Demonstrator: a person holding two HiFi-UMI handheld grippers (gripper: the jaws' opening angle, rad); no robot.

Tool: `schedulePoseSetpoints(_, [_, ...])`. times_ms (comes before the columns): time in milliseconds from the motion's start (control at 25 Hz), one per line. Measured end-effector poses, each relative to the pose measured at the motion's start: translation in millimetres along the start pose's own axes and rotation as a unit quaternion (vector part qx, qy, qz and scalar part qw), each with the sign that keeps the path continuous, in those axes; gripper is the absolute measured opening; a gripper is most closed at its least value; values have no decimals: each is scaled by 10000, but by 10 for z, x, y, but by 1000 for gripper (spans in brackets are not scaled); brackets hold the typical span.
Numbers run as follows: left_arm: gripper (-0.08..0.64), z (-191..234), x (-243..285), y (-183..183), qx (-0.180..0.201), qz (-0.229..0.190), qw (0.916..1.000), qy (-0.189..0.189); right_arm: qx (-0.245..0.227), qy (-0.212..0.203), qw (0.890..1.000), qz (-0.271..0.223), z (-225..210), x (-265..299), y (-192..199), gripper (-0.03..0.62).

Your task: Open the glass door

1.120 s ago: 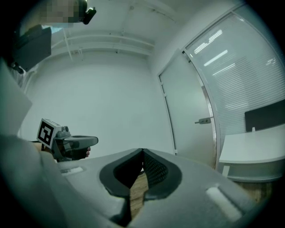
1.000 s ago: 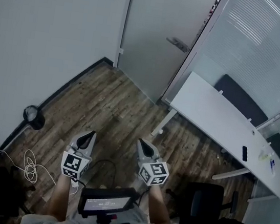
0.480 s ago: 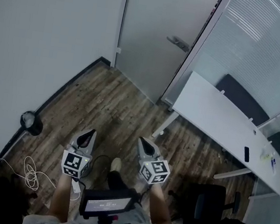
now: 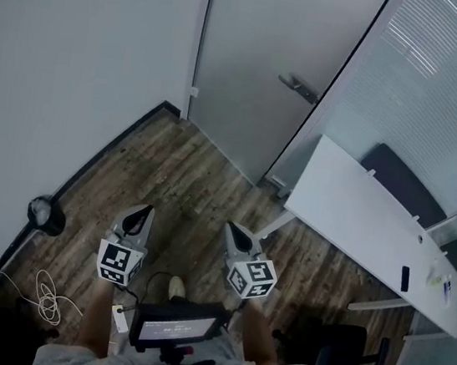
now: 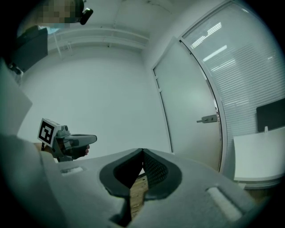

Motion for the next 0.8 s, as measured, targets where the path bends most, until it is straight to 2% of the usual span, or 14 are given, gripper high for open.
schedulePoseSetpoints(200, [5, 314, 544, -67, 38, -17, 10000, -90, 43, -12, 10000, -8, -364, 456, -127, 2])
schedulePoseSetpoints(560, [4, 683, 1132, -168, 134, 72, 9997, -198, 177, 59, 9998, 82, -795, 913, -181, 2])
schedulePoseSetpoints(800, [3, 857, 1617, -280, 195, 157, 9997, 58, 293, 259, 9992, 8, -1055, 1150, -274, 2])
Point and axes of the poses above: the fingertips, and each gripper's own axes: x forward along the fingers, z to its left, y out of its underside, the point moved 2 cm from there along -x, backward along the fingers, and after that the axes turned 1 degree about z, right-handed, at the moved point
